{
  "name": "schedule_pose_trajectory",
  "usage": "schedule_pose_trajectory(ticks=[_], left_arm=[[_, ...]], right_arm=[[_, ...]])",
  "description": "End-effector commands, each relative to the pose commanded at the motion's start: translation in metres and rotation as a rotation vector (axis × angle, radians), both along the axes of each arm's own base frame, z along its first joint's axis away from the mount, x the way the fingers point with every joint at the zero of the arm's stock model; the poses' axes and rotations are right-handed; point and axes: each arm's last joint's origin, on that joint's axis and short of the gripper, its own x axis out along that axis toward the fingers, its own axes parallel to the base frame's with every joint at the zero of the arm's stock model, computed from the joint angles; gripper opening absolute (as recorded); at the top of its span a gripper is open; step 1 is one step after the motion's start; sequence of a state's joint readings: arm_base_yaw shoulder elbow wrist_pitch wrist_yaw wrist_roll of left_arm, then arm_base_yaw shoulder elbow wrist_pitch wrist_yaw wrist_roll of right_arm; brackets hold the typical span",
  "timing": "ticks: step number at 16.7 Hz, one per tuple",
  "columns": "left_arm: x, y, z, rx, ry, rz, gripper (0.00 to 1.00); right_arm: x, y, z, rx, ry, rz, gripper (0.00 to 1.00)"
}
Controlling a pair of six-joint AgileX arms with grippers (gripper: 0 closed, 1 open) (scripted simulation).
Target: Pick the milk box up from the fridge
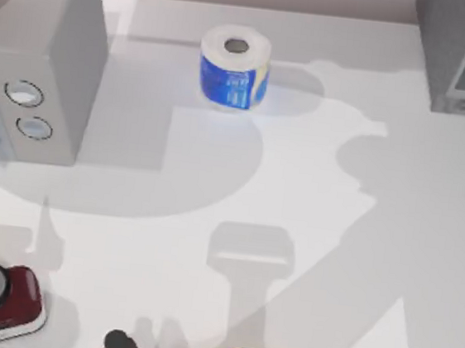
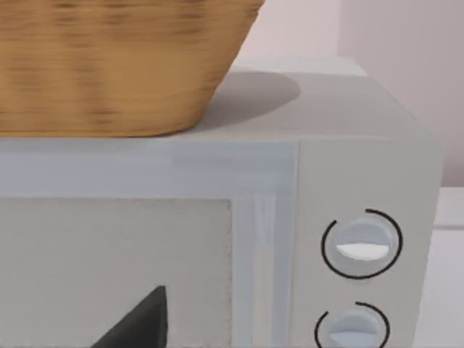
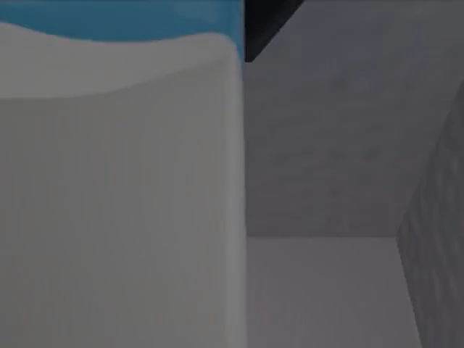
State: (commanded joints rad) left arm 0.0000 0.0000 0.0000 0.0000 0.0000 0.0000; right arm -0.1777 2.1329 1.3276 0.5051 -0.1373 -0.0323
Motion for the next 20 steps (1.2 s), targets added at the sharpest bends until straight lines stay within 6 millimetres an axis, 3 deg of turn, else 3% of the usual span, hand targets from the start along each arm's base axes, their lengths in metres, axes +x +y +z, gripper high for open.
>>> schedule_pose_trajectory(ticks=[8,13,17,20], left_arm=[[0.000,0.000,0.000,0.000,0.000,0.000,1.00],[0.000,0.000,0.000,0.000,0.000,0.000,1.00],[0.000,0.000,0.000,0.000,0.000,0.000,1.00],[0.000,0.000,0.000,0.000,0.000,0.000,1.00]], right_arm=[[0.000,0.000,0.048,0.000,0.002,0.000,0.00],[-0.003,0.001,0.047,0.003,0.001,0.008,0.00],[-0.035,-0.002,0.058,-0.004,-0.023,-0.003,0.00],[-0.071,0.001,0.044,0.006,0.027,-0.002,0.00]])
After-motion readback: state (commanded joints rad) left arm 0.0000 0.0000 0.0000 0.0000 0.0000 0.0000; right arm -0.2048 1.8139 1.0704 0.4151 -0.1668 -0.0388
